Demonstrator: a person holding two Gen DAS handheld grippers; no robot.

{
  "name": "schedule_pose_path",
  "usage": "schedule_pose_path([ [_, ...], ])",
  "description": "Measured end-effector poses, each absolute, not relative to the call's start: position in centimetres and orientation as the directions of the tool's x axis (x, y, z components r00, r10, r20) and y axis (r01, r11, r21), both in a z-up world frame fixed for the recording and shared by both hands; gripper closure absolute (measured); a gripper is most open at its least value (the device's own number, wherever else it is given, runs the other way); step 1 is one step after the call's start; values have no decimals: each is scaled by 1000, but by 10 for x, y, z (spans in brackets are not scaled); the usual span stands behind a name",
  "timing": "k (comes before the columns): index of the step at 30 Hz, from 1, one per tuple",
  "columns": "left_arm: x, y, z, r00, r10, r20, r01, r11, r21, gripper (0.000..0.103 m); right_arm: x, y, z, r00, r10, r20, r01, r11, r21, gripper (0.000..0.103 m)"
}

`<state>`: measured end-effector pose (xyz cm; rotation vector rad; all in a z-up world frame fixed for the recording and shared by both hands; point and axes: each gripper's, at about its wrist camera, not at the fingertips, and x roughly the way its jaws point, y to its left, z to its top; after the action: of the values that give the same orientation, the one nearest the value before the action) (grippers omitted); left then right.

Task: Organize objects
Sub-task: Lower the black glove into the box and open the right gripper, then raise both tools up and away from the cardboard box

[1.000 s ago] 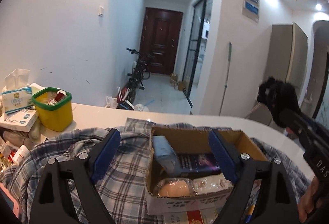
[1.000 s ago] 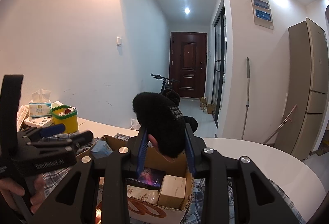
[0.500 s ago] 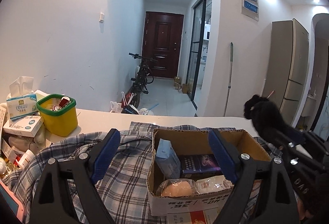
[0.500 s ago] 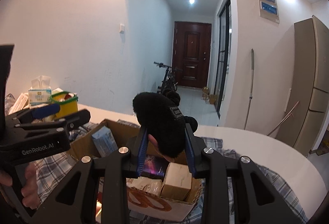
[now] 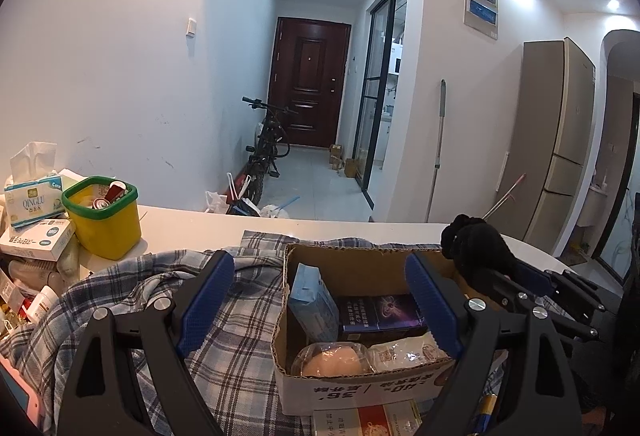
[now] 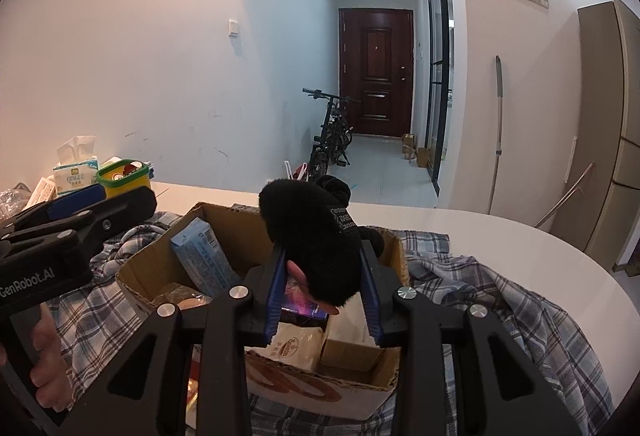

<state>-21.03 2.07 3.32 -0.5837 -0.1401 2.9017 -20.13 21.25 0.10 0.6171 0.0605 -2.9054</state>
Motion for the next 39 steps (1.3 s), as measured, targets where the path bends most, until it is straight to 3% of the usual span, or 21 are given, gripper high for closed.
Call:
schedule_pose_path([
  [8,-208,20,35,-912,189,-365,-153,-980,-125,14,-204,200,-6,-882,-189,-431,217,-976,-17,69],
  [12,-207,19,36,-917,185,-354,-150,-981,-123,14,-199,202,-4,-901,-173,-397,198,-980,-23,28],
  [13,-207,19,37,-917,186,-352,-152,-981,-122,14,-196,202,-3,-910,-166,-381,190,-982,-24,27],
  [28,-200,26,40,-922,190,-338,-169,-981,-90,14,-194,199,3,-927,-134,-351,170,-983,-72,25],
  [39,-178,29,55,-949,192,-248,-183,-981,-61,14,-191,200,9,-941,-123,-316,153,-986,-70,25],
])
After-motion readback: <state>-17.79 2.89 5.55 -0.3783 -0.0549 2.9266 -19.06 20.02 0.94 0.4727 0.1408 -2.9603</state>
